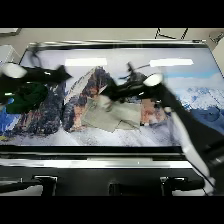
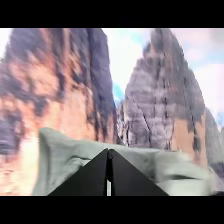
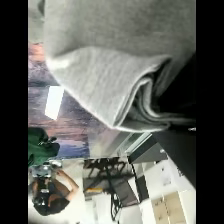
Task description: Fold the clothes and pants, and hang the long-sleeved shirts on hangers.
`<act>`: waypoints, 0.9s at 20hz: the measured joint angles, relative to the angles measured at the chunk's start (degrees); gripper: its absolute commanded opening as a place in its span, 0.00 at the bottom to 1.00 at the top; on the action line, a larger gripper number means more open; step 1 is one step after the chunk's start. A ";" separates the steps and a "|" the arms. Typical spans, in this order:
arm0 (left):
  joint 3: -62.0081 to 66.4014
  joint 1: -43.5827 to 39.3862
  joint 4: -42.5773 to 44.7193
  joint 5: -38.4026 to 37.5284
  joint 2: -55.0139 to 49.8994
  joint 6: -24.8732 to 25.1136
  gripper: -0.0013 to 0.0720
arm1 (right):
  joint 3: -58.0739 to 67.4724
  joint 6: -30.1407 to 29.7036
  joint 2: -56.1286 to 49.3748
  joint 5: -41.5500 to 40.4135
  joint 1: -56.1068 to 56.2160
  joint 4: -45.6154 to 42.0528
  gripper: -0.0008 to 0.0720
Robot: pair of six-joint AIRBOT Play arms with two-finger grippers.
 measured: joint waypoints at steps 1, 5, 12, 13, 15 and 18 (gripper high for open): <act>0.02 1.79 1.44 -1.01 3.06 0.00 0.05 | 0.00 -0.48 -2.99 -2.05 2.01 3.10 0.98; 0.02 4.85 5.62 -3.23 10.93 0.02 0.05 | 0.00 -8.17 -10.78 -6.73 5.22 18.36 0.95; -0.07 5.88 8.00 -6.16 14.23 1.38 0.06 | -0.07 -3.56 -3.69 6.93 -14.93 -4.13 0.95; -0.07 5.90 8.13 -6.34 14.36 1.49 0.06 | -0.50 -0.57 -2.36 10.99 -18.45 -12.90 0.95; -0.07 5.97 8.35 -6.64 14.47 1.55 0.06 | -3.04 3.54 -0.90 17.25 -23.37 -25.62 0.94; -0.07 5.99 8.35 -6.82 14.56 1.53 0.06 | -9.73 2.47 -0.20 18.49 -26.10 -28.92 0.89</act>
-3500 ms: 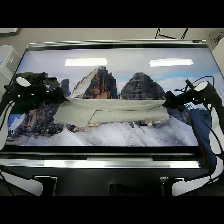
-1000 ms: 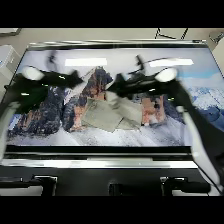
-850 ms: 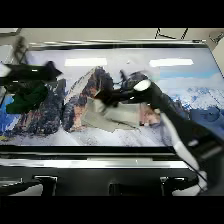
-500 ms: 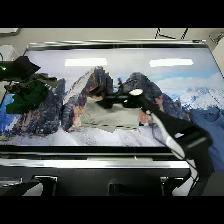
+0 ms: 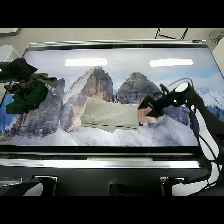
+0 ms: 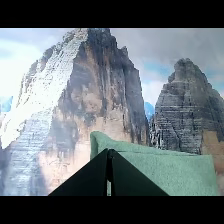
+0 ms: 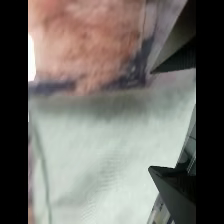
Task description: Fold the clothes and pants, and hang the long-sleeved shirts on hangers.
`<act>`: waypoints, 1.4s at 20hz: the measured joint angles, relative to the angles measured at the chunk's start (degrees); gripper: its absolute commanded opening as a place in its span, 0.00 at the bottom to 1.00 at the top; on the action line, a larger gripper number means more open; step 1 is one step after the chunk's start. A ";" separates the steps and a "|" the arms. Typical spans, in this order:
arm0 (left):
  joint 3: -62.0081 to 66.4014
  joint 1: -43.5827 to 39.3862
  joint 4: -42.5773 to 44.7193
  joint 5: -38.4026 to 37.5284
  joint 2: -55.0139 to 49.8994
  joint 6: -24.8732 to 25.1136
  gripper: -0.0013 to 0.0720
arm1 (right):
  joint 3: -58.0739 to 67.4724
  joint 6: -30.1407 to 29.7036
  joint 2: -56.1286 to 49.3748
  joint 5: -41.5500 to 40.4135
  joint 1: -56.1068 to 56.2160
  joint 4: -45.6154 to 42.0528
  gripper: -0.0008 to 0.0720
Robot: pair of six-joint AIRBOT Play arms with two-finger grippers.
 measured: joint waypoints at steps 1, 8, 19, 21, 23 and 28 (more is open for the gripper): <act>0.00 -0.02 -0.07 0.00 0.02 -0.02 0.06 | -2.19 -1.64 -0.22 -0.94 -0.07 1.64 0.86; 0.00 -1.40 -0.90 -0.17 0.02 -0.42 0.06 | -6.97 -9.86 -4.39 -6.97 2.32 11.80 0.06; 0.00 -1.84 -0.94 -0.11 0.02 -0.63 0.06 | 17.51 -8.98 6.54 7.23 -21.42 10.45 0.06; 0.00 -1.81 -0.94 -0.11 0.02 -0.63 0.06 | 20.48 -6.29 9.44 9.35 -27.98 7.04 0.06; 0.00 -1.84 -0.94 -0.11 0.02 -0.61 0.06 | 22.23 -3.69 12.17 10.23 -34.38 4.92 0.06; 0.00 -1.84 -0.94 -0.11 0.02 -0.31 0.06 | 23.71 1.97 17.25 13.03 -47.84 2.67 0.06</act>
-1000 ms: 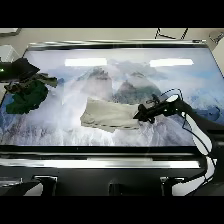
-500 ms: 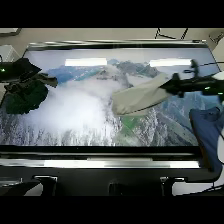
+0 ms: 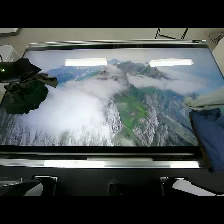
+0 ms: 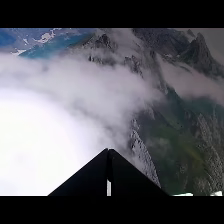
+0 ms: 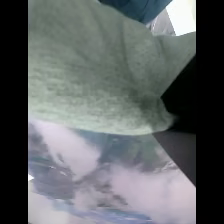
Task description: Fold the clothes and pants, and hang the long-sleeved shirts on hangers.
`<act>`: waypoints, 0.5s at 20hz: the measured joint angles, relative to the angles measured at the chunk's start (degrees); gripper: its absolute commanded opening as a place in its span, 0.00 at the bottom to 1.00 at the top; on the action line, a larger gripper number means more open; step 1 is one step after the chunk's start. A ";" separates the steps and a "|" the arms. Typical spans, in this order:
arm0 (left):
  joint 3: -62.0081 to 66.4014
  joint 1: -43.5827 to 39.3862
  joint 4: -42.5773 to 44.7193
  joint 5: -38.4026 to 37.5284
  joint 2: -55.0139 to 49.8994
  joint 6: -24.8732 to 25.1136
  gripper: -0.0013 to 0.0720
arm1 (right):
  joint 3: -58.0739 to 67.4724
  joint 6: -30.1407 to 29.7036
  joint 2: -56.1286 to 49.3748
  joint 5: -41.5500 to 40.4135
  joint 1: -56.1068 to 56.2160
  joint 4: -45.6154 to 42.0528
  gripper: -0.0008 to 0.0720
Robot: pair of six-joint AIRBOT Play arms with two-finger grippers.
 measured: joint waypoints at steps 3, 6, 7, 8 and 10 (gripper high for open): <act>0.00 0.00 -0.02 0.00 0.00 0.33 0.06 | 0.22 1.90 2.19 3.30 -5.79 -0.24 0.06; 0.00 0.00 -0.02 0.00 0.00 0.96 0.06 | 0.28 3.41 3.72 7.50 -10.45 -0.26 0.06; 0.00 0.00 -0.02 0.00 0.00 1.07 0.06 | 0.28 3.93 4.02 9.03 -11.89 -0.39 0.06; 0.00 0.00 0.00 0.00 0.00 1.22 0.06 | 0.28 4.31 4.28 10.78 -13.38 -0.79 0.06; 0.00 0.00 -0.02 0.00 0.00 1.46 0.06 | 0.13 5.35 4.61 14.12 -15.50 -3.74 0.06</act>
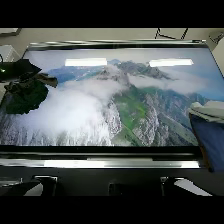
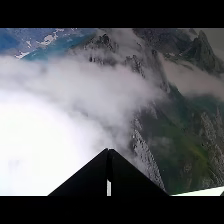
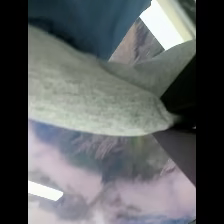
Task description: Fold the clothes and pants, and hang the long-sleeved shirts on hangers.
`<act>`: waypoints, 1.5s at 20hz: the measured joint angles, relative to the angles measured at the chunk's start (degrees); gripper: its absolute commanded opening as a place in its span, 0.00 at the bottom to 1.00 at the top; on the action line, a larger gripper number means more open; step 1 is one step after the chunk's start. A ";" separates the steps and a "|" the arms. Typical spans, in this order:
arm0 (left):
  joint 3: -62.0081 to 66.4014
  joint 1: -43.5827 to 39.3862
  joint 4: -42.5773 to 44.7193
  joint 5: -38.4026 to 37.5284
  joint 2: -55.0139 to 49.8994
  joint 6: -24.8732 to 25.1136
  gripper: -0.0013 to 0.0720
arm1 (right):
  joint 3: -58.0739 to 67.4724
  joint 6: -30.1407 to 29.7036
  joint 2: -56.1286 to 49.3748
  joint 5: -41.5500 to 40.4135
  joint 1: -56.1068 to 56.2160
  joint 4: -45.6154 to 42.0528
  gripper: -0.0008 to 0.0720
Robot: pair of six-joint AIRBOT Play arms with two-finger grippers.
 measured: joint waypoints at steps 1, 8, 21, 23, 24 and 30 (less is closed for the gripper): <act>0.00 0.00 0.00 0.02 0.00 0.15 0.06 | -0.48 0.26 0.17 1.16 -0.66 -2.67 0.06; 0.00 0.00 0.00 0.00 0.00 0.52 0.06 | -15.08 0.61 1.97 3.04 -2.10 -26.36 0.06; 1.16 -0.48 -2.14 3.87 -0.02 0.22 0.05 | -22.71 -4.13 2.60 -12.61 -1.53 -31.50 0.82; 2.80 -2.38 -0.48 9.86 -0.59 0.57 0.05 | -15.28 -6.03 2.75 -18.23 2.05 -25.20 0.82; 3.85 -3.78 3.67 12.22 -1.57 -0.92 0.05 | -12.15 -6.99 2.95 -20.79 5.29 -22.71 0.82; 4.92 -8.46 23.10 -3.06 -12.98 -11.52 0.98 | -7.72 -6.29 0.74 -22.29 37.22 -18.75 0.89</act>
